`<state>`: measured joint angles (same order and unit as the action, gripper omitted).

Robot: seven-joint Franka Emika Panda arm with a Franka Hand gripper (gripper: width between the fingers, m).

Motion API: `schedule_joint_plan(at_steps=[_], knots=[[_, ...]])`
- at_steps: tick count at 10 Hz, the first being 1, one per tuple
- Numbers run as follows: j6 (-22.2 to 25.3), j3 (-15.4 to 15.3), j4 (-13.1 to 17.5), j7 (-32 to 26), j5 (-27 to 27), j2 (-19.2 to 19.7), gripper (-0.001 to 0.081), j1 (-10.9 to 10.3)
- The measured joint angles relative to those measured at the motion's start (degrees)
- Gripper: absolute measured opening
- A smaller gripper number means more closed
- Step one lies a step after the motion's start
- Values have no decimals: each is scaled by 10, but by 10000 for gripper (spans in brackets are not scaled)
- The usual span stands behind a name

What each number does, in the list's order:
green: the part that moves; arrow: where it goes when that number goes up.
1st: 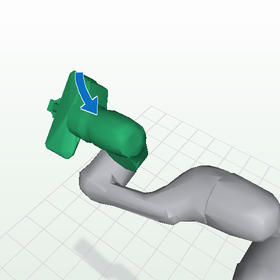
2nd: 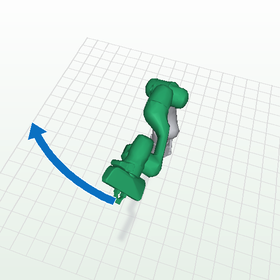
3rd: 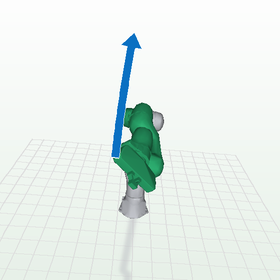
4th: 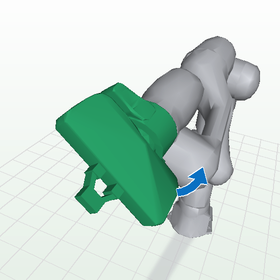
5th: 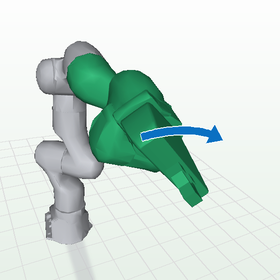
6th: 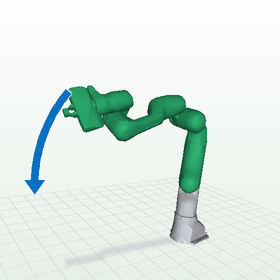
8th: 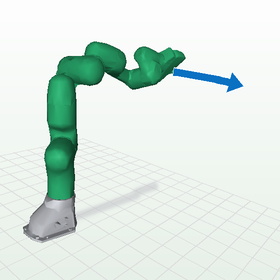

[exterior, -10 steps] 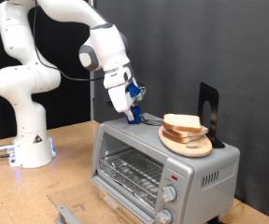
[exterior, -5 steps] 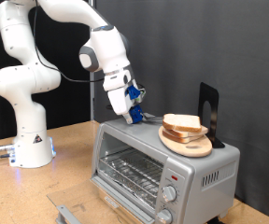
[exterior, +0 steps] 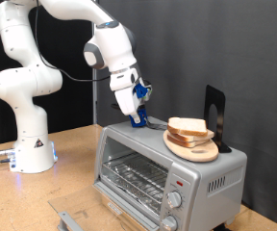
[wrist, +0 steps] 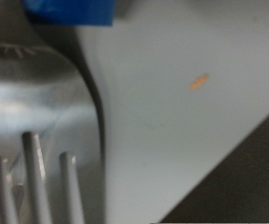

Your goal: Make a piece of toast with the oven

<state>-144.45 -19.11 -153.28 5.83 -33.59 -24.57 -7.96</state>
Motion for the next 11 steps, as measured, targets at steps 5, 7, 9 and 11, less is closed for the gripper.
schedule_joint_plan(at_steps=[5, 7, 9, 11], knots=[[34, 0, 7, 2, 20, 0, 682, 3], [50, 0, 11, 2, 39, 1, 682, 7], [50, 0, 12, 2, 40, 2, 682, 7], [50, 0, 13, 2, 40, 2, 682, 7]])
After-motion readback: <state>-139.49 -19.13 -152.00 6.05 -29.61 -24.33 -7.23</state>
